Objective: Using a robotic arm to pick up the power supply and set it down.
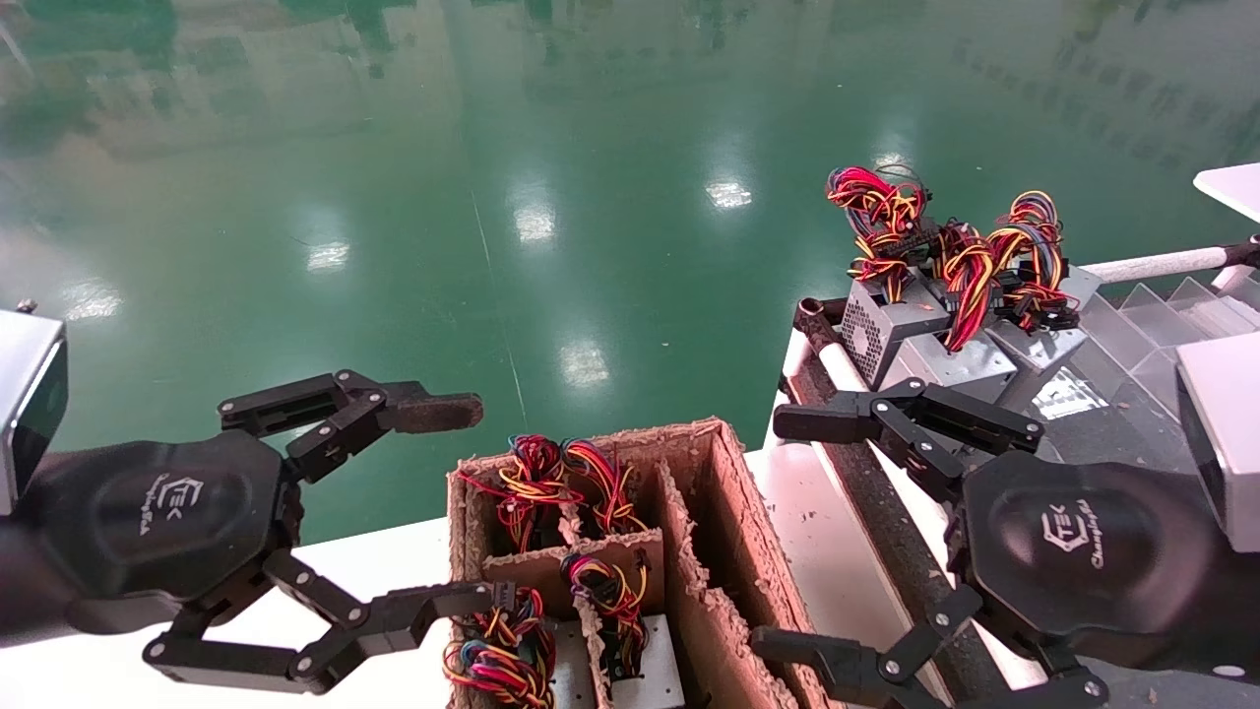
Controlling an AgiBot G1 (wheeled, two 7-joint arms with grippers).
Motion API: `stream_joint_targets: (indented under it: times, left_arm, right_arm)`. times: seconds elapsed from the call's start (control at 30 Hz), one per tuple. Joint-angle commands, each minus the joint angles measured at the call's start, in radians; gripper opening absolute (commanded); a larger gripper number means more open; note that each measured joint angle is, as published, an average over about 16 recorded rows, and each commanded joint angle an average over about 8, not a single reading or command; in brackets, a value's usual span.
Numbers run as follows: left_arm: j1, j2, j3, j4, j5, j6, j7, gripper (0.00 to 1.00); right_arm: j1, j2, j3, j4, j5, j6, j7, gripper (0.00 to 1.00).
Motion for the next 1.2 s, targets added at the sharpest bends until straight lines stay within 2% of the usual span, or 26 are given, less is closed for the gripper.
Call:
stream_joint_targets:
  times: [0.03,1.1,1.13,1.2]
  left_arm:
    - [0.000,0.000,0.000,0.000,0.000,0.000,0.000,0.00]
    - [0.000,0.000,0.000,0.000,0.000,0.000,0.000,0.00]
    - [0.000,0.000,0.000,0.000,0.000,0.000,0.000,0.04]
    - [0.000,0.000,0.000,0.000,0.000,0.000,0.000,0.28]
  right_arm:
    - [0.000,0.000,0.000,0.000,0.000,0.000,0.000,1.00]
    - [0.000,0.000,0.000,0.000,0.000,0.000,0.000,1.00]
    - [0.000,0.000,0.000,0.000,0.000,0.000,0.000,1.00]
    - [0.000,0.000,0.000,0.000,0.000,0.000,0.000,1.00]
